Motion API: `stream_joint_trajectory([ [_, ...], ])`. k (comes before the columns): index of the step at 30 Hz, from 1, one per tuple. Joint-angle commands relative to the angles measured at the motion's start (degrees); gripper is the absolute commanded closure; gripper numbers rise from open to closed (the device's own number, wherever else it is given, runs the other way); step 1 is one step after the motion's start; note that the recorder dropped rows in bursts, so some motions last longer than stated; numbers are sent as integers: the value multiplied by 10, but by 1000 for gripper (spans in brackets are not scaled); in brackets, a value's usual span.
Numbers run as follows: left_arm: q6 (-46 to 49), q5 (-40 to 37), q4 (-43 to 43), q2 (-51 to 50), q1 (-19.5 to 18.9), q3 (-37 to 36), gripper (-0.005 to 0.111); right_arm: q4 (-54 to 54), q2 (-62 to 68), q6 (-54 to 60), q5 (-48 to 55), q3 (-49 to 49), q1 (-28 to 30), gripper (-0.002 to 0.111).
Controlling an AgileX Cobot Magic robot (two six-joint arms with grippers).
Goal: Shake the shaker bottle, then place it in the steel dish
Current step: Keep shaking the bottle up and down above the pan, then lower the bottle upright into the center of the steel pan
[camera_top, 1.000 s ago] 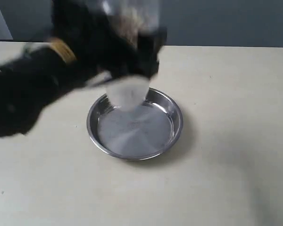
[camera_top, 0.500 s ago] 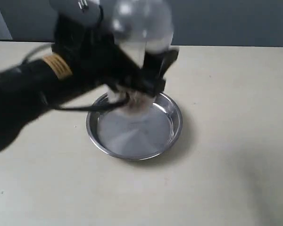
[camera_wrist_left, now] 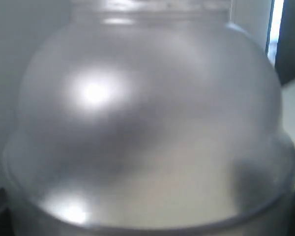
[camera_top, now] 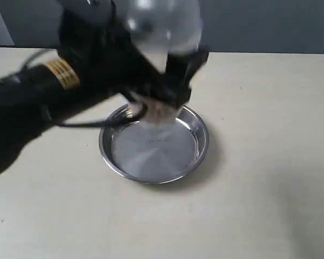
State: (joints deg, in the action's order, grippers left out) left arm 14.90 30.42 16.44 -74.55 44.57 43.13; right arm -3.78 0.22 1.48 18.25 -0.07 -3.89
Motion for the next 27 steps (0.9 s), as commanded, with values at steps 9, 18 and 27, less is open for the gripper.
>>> stream_joint_trajectory([
  [9,-8,12,-1,-48,-24,27,106,1,-2,0,-8,1,-1,109],
  [18,-57,210,83,-137,-24,-42,106,1,-2,0,-8,1,-1,109],
  [27,-70,240,79,-177,-24,-56,106,1,-2,0,-8,1,-1,109],
])
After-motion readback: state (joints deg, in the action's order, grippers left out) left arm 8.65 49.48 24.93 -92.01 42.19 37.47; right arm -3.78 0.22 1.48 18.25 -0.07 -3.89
